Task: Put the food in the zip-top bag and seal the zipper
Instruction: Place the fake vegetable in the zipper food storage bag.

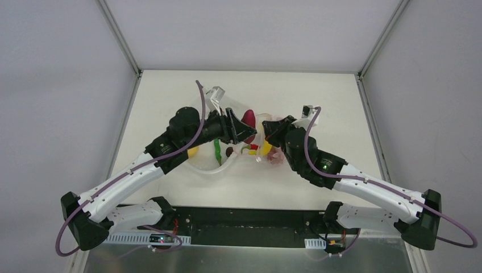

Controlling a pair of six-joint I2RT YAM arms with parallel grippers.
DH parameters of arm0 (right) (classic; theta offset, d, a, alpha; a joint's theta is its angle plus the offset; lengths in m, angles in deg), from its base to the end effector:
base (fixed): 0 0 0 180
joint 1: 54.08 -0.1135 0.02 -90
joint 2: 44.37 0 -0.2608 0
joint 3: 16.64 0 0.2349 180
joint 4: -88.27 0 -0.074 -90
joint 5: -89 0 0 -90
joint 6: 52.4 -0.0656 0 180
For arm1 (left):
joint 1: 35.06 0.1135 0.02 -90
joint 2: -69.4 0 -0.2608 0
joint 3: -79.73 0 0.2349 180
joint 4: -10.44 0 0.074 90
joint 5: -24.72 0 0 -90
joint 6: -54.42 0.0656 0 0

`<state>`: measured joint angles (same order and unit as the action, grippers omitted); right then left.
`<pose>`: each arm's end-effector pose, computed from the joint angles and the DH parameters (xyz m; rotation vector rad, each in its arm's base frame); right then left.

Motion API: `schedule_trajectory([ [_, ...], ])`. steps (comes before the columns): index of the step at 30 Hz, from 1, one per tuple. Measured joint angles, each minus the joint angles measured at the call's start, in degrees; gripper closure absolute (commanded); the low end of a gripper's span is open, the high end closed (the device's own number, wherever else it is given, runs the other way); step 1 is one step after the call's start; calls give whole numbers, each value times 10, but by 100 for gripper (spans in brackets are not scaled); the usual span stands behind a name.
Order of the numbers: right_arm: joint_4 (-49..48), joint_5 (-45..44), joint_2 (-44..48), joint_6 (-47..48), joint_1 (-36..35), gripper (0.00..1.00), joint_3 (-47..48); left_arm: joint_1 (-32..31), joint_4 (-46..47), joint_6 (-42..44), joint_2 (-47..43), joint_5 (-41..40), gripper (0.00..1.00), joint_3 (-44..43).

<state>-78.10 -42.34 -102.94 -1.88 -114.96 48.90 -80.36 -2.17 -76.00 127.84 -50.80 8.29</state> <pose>0.1544 0.1882 0.3502 0.2337 1.6925 0.7159 0.1641 -0.1892 0.3895 0.2937 1.7133 -1.3414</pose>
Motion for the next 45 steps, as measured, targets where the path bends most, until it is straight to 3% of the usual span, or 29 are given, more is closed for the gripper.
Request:
schedule_trajectory([
  [17, -30, 30, 49, 22, 7, 99, -25, -50, 3, 25, 70, -106, 97, 12],
  [21, -31, 38, 49, 22, 11, 99, -28, -50, -14, 37, 80, -117, 85, 10],
  [30, -32, 47, 52, 22, 23, 99, -29, -50, -64, 61, 132, -93, 46, -43],
  [35, -32, 48, 55, 22, 28, 98, -29, -50, -95, 81, 132, -87, 28, -63],
  [45, -35, 58, 56, 22, 34, 98, -37, -50, -122, 100, 130, -72, 27, -76],
])
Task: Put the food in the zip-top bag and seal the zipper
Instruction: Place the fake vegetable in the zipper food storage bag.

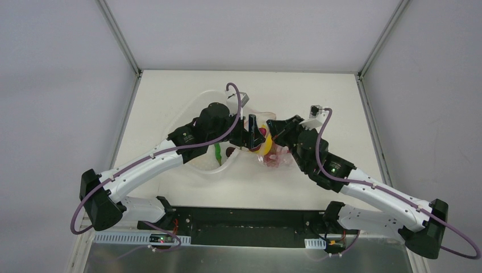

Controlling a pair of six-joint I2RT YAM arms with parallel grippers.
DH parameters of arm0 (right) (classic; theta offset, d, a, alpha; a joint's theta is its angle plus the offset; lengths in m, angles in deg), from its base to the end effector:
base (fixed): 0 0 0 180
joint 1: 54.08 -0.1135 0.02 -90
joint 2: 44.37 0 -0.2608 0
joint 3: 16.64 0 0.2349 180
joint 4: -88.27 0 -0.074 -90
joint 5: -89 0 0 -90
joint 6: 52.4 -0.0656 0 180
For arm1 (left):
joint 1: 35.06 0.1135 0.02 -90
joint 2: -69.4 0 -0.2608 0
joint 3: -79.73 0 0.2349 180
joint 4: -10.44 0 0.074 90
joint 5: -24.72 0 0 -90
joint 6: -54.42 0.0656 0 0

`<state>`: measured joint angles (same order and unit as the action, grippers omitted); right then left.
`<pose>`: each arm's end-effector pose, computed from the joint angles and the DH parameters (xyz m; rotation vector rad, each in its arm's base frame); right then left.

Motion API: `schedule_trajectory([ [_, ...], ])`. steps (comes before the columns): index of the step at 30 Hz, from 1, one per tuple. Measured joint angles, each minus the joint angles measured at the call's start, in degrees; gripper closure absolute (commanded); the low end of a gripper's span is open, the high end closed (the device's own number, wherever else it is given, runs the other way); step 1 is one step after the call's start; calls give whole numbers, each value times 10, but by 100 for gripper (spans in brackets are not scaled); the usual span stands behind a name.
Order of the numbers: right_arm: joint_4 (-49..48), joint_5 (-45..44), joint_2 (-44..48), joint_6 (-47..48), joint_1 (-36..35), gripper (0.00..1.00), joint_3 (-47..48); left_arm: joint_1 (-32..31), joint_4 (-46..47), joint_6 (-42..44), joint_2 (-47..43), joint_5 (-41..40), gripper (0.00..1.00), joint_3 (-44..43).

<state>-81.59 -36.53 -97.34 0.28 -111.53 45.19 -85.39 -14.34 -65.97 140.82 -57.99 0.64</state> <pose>0.1518 0.1669 0.3550 0.2101 1.6330 0.7898 0.1868 -0.2382 0.3511 0.4419 1.9667 -1.0606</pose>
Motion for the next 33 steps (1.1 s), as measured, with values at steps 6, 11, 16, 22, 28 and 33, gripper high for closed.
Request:
schedule_trajectory([
  [6, 0, 1, 0, 0, 3, 98, 0, 0, -11, 4, -1, 0, 41, -5],
  [11, 0, 3, 0, 0, 4, 98, 0, 0, -27, 10, -1, 0, 48, -11],
  [16, 0, 5, 0, 0, 6, 98, 0, 0, -47, 12, -1, -8, 54, -20],
  [22, -1, 5, 0, 0, 6, 98, 0, 0, -73, 12, 24, -21, 52, -58],
  [28, -1, 5, 0, 0, 7, 98, 0, 0, -103, 13, 43, -65, 27, -77],
  [33, -2, 4, 0, 0, 9, 97, 0, 0, -94, 16, 52, -69, 17, -92],
])
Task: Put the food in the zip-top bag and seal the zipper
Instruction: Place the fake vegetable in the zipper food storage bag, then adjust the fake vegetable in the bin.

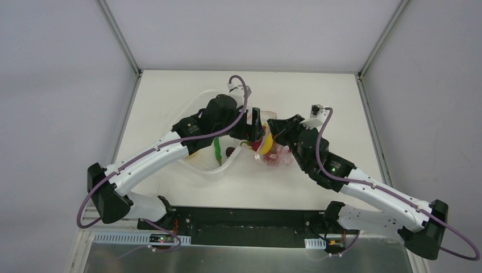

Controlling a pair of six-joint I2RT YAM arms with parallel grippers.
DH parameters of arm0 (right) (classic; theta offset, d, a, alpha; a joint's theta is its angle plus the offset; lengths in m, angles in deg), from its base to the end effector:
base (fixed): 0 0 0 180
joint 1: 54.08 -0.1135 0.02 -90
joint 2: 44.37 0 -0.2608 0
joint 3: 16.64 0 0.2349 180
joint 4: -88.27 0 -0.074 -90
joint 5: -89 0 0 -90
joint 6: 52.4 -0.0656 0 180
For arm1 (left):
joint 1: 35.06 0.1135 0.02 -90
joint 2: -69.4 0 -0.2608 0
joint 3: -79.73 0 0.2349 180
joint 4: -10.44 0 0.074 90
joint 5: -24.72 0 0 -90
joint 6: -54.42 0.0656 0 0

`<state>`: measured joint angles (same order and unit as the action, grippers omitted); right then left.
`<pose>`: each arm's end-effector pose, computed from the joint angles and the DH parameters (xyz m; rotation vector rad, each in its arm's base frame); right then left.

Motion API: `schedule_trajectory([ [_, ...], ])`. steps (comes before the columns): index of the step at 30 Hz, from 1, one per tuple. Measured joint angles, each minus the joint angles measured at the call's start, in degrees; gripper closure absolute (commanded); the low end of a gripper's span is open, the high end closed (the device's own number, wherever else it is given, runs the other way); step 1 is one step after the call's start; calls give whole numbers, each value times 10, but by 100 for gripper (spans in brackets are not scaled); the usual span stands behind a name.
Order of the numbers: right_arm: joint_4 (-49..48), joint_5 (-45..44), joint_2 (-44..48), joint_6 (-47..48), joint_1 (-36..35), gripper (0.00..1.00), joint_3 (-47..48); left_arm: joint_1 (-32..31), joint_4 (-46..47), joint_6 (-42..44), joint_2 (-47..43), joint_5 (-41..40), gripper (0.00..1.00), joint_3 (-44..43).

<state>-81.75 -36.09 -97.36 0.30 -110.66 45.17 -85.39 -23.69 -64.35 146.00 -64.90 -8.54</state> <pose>0.1542 0.1652 0.3552 0.2167 1.6297 0.7854 0.2031 -0.2455 0.3614 0.3930 2.0395 -0.8897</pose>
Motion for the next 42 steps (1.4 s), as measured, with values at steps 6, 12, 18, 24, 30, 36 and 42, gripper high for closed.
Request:
schedule_trajectory([
  [6, -4, -14, 10, 3, 4, 97, -12, 0, 43, 9, -24, 26, 13, 25],
  [12, -4, -33, 43, 38, 13, 97, -37, 3, 2, 66, -132, 4, 1, 71],
  [18, 2, -26, 75, 60, 14, 97, -64, 105, -92, 130, -173, -4, 1, 96],
  [24, 9, -19, 79, 61, 14, 98, -66, 203, -149, 155, -66, 12, 1, 134],
  [30, 23, -15, 79, 61, 14, 98, -66, 219, -154, 165, 69, 74, 2, 127],
  [36, 33, -16, 79, 60, 14, 97, -66, 219, -133, 167, 163, 165, 6, 108],
  [42, 40, -17, 79, 60, 14, 97, -66, 219, -75, 150, 207, 215, 18, 108],
])
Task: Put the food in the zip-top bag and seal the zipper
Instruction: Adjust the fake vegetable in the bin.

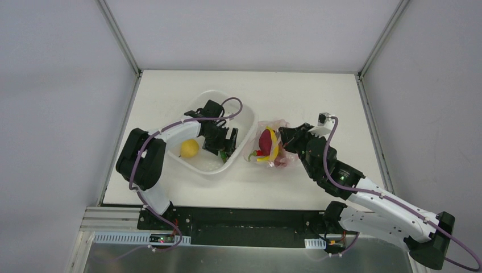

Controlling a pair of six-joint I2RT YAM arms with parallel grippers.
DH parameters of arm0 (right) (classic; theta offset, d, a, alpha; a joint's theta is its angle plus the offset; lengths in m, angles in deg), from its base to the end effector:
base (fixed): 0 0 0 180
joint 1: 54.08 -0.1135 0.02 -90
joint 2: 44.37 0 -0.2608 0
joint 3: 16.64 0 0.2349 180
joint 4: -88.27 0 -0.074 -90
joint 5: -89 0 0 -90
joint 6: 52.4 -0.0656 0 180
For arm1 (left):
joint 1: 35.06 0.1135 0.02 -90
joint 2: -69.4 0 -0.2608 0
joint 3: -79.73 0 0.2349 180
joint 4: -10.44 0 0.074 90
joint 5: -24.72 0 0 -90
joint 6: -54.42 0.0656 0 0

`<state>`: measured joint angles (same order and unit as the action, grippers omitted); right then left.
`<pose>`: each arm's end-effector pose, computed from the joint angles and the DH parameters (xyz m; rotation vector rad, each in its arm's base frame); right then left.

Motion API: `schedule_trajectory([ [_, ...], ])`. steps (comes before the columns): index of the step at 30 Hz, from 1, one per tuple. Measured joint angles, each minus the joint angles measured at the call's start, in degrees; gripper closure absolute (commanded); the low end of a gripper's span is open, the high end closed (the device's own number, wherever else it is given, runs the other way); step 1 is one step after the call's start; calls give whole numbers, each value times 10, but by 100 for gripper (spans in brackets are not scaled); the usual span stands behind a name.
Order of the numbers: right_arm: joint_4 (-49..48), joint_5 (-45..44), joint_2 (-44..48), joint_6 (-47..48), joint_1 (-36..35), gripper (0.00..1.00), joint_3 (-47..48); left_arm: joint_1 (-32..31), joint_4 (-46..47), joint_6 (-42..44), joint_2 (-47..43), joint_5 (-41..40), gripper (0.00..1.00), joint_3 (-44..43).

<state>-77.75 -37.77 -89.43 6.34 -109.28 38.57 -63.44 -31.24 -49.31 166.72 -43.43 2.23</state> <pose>0.1425 0.1363 0.3310 0.1535 1.6550 0.6324 0.2863 -0.1824 0.1740 0.4790 2.6804 -0.7380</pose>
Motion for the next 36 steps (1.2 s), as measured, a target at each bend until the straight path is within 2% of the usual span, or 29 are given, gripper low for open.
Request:
schedule_trajectory([
  [7, 2, 0, 0, 0, 0, 96, 0, 0, 36, -28, 18, -17, 36, 18],
  [13, 2, 0, -7, 0, 0, 96, 2, 0, 63, -55, 12, -46, 72, 38],
  [21, 2, 0, -8, 0, 0, 96, 2, -2, 69, -64, -11, -60, 100, 52],
  [36, 13, -1, 1, -2, 1, 96, 2, -2, 40, -62, -184, -132, 100, 50],
])
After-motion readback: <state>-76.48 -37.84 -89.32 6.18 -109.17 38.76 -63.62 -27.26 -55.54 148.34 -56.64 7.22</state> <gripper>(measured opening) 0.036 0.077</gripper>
